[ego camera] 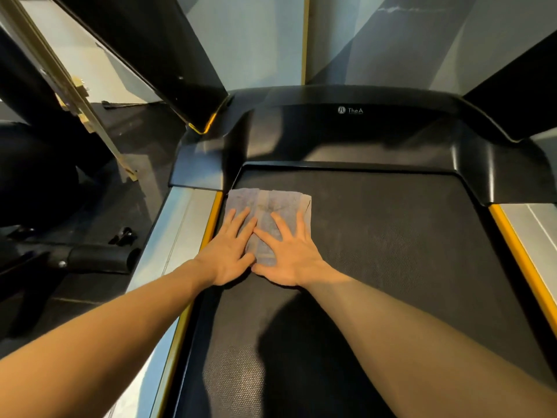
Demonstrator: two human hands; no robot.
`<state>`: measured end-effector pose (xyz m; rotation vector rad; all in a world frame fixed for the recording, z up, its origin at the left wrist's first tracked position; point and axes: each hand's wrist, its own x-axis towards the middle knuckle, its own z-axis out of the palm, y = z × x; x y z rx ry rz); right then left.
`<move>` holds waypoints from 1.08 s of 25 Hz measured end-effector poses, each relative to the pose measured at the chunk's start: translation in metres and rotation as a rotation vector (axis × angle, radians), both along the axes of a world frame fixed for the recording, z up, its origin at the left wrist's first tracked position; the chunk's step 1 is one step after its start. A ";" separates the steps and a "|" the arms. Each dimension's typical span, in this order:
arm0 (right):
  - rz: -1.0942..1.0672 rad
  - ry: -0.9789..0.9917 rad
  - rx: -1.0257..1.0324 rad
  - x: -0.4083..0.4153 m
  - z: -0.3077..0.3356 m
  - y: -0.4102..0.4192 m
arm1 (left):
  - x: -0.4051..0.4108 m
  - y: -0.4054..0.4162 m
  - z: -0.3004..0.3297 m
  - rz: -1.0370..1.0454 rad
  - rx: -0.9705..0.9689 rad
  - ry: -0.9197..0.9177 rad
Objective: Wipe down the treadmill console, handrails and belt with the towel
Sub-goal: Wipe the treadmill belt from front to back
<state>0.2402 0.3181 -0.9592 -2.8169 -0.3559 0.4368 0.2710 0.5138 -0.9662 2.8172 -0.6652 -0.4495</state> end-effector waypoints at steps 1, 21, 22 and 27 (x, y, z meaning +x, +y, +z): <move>0.009 -0.003 -0.010 -0.006 -0.001 0.001 | -0.006 0.001 0.000 0.004 0.002 -0.005; 0.165 -0.111 -0.179 -0.187 0.006 -0.063 | -0.205 -0.068 -0.003 0.081 0.008 -0.009; 0.147 -0.107 -0.185 -0.191 0.006 -0.081 | -0.205 -0.086 -0.005 0.057 -0.001 0.002; -0.023 -0.040 -0.185 -0.209 0.002 -0.195 | -0.209 -0.203 -0.003 -0.055 -0.040 0.022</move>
